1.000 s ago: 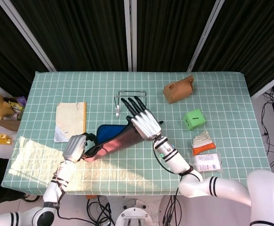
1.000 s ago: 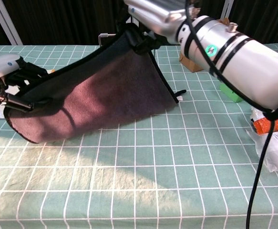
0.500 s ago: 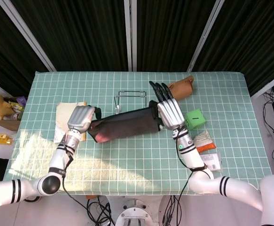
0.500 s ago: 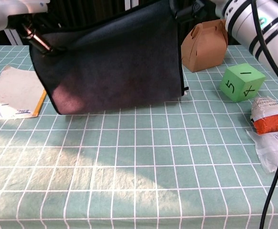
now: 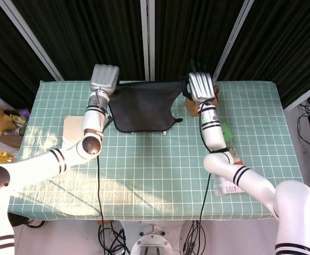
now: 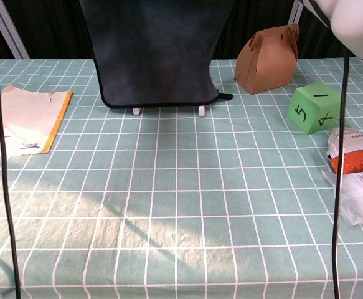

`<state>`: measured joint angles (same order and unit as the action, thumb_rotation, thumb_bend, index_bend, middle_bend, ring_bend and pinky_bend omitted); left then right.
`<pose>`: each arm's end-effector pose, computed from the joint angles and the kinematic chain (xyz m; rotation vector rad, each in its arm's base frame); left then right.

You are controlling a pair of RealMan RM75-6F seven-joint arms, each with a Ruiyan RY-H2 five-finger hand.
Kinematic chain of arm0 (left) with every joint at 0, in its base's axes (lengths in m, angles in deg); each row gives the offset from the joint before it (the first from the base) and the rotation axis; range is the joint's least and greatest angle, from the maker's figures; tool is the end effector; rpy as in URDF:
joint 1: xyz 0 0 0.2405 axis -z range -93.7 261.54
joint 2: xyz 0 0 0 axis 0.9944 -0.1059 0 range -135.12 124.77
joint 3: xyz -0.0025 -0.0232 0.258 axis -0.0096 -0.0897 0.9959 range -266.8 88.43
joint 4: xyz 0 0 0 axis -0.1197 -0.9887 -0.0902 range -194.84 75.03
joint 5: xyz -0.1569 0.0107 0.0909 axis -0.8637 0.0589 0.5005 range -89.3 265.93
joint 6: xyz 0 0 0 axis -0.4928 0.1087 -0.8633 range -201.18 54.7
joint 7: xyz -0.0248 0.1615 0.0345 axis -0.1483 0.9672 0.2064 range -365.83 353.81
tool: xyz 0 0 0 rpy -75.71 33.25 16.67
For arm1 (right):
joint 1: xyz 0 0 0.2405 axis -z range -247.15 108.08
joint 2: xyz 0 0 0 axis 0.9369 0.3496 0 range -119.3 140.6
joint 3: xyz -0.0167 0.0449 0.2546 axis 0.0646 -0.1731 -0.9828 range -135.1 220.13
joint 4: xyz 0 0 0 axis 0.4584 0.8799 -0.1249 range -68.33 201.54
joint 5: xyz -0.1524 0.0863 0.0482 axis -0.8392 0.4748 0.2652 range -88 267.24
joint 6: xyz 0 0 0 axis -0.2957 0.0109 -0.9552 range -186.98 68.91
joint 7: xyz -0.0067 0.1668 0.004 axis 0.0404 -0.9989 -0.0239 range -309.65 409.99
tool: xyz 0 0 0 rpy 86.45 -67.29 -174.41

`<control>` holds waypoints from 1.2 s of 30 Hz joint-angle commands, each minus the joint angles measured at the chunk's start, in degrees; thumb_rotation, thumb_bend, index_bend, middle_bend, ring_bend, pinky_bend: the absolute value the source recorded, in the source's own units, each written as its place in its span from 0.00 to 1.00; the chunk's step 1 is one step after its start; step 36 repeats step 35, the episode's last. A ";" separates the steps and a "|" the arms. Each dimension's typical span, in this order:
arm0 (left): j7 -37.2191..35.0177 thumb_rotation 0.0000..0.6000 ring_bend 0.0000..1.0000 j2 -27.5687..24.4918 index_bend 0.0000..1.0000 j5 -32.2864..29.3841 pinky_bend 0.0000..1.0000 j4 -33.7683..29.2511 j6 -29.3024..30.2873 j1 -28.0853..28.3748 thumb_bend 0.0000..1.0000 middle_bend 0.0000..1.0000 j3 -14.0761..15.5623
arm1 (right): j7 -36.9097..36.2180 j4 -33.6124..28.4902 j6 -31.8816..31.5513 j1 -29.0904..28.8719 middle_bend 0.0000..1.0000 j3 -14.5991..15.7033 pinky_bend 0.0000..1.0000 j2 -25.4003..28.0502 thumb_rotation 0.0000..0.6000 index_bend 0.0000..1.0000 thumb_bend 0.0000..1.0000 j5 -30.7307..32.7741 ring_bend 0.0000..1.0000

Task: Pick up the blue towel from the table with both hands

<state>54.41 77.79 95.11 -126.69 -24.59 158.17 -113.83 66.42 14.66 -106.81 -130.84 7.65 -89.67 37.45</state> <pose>-0.0370 0.5179 0.1087 -1.5496 -0.7903 -0.6106 -0.0652 -0.5055 0.0567 1.4227 -0.9522 1.1680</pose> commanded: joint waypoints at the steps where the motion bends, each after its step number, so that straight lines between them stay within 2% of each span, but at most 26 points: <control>1: 13.38 1.00 0.14 3.43 0.00 -14.07 0.19 14.89 -5.36 7.38 0.34 0.04 4.70 | 0.24 5.22 11.57 -5.75 0.00 -3.78 0.00 -3.02 1.00 0.00 0.18 12.57 0.00; 4: 17.85 1.00 0.12 0.62 0.00 -24.51 0.17 11.65 -5.08 7.09 0.30 0.00 3.02 | -0.68 2.97 12.48 -4.80 0.00 -2.82 0.00 -0.52 1.00 0.00 0.07 12.74 0.00; 7: 17.90 1.00 0.12 -3.84 0.00 -27.49 0.16 5.24 -4.97 5.51 0.21 0.00 2.22 | -1.09 -0.98 10.05 -2.99 0.00 -2.00 0.00 2.78 1.00 0.00 0.05 12.00 0.00; 8: 17.45 1.00 0.12 -5.06 0.00 -27.98 0.16 3.22 -4.61 4.96 0.15 0.00 2.05 | -1.16 -2.36 8.65 -2.35 0.00 -1.99 0.00 3.83 1.00 0.00 0.04 11.88 0.00; 9: 16.48 0.98 0.12 -6.20 0.00 -28.13 0.16 1.34 -4.22 4.38 0.11 0.00 1.68 | -1.25 -3.98 7.25 -1.65 0.00 -1.90 0.00 4.79 1.00 0.00 0.04 11.68 0.00; 10: 14.03 0.83 0.12 -7.43 0.00 -27.15 0.16 -1.02 -3.26 3.49 0.06 0.00 0.89 | -1.95 -7.16 4.93 -0.24 0.00 -1.84 0.00 6.30 1.00 0.00 0.05 10.77 0.00; 11: 11.49 0.62 0.12 -8.29 0.00 -25.74 0.16 -3.17 -2.18 2.69 0.01 0.01 0.11 | -3.11 -10.19 3.02 1.16 0.00 -1.72 0.00 7.55 1.00 0.00 0.06 9.22 0.00; 13: 6.46 0.40 0.12 -10.71 0.00 -19.96 0.17 -9.41 -0.02 0.44 0.00 0.04 -0.67 | -6.17 -16.62 -1.35 4.92 0.00 -0.28 0.00 10.35 1.00 0.00 0.10 3.28 0.00; 15: -1.03 0.41 0.12 -15.02 0.00 -6.43 0.17 -21.31 4.81 -4.80 0.00 0.07 -0.35 | -8.24 -24.37 -8.45 11.06 0.00 4.20 0.00 14.43 1.00 0.00 0.13 -6.23 0.00; 17: -8.67 0.50 0.12 -17.10 0.00 7.38 0.18 -31.29 13.05 -10.87 0.00 0.10 0.75 | -8.17 -29.72 -14.54 16.34 0.00 8.87 0.00 17.59 1.00 0.00 0.15 -13.12 0.00; 18: -13.16 0.55 0.12 -18.01 0.00 17.53 0.18 -37.37 19.20 -15.62 0.00 0.11 3.06 | -7.55 -32.89 -18.61 19.97 0.00 12.16 0.00 19.54 1.00 0.00 0.15 -17.00 0.00; 20: -18.44 0.69 0.12 -18.70 0.00 32.71 0.18 -43.88 28.32 -23.11 0.00 0.12 8.67 | -5.64 -37.09 -25.07 26.11 0.00 17.88 0.00 22.07 1.00 0.00 0.15 -21.99 0.00; 21: -21.20 0.74 0.12 -18.50 0.01 42.36 0.18 -45.95 34.13 -28.09 0.00 0.13 13.41 | -4.63 -38.99 -28.95 29.63 0.00 21.15 0.00 23.09 1.00 0.00 0.15 -24.70 0.00; 23: -25.05 0.77 0.11 -16.88 0.06 55.39 0.18 -45.19 42.09 -35.32 0.00 0.14 20.89 | -3.33 -39.95 -35.18 35.77 0.00 26.86 0.00 23.52 1.00 0.00 0.15 -28.28 0.00; 25: -29.22 0.75 0.11 -13.07 0.08 65.78 0.18 -39.67 49.84 -43.12 0.00 0.14 28.21 | -3.23 -38.33 -40.36 41.04 0.00 31.25 0.00 22.38 1.00 0.00 0.15 -30.63 0.00; 27: -34.10 0.73 0.11 -8.85 0.10 69.55 0.18 -33.50 53.80 -49.99 0.00 0.14 33.33 | -3.79 -35.41 -44.00 46.36 0.00 35.13 0.00 20.31 1.00 0.00 0.15 -30.72 0.00; 29: -39.56 0.73 0.11 -5.91 0.10 69.99 0.18 -29.01 54.65 -54.80 0.00 0.14 36.04 | -5.10 -32.76 -45.46 50.44 0.00 37.63 0.00 18.27 1.00 0.00 0.16 -29.38 0.00; 32: -47.62 0.70 0.11 -3.07 0.07 70.41 0.18 -22.66 54.30 -60.48 0.00 0.12 38.60 | -7.95 -27.81 -46.83 55.12 0.00 39.49 0.00 14.84 1.00 0.00 0.16 -27.93 0.00; 36: -51.39 0.64 0.11 -2.31 0.07 70.52 0.18 -19.23 53.79 -63.90 0.00 0.12 39.09 | -8.35 -23.79 -45.96 57.59 0.00 40.79 0.00 13.12 1.00 0.00 0.17 -27.35 0.00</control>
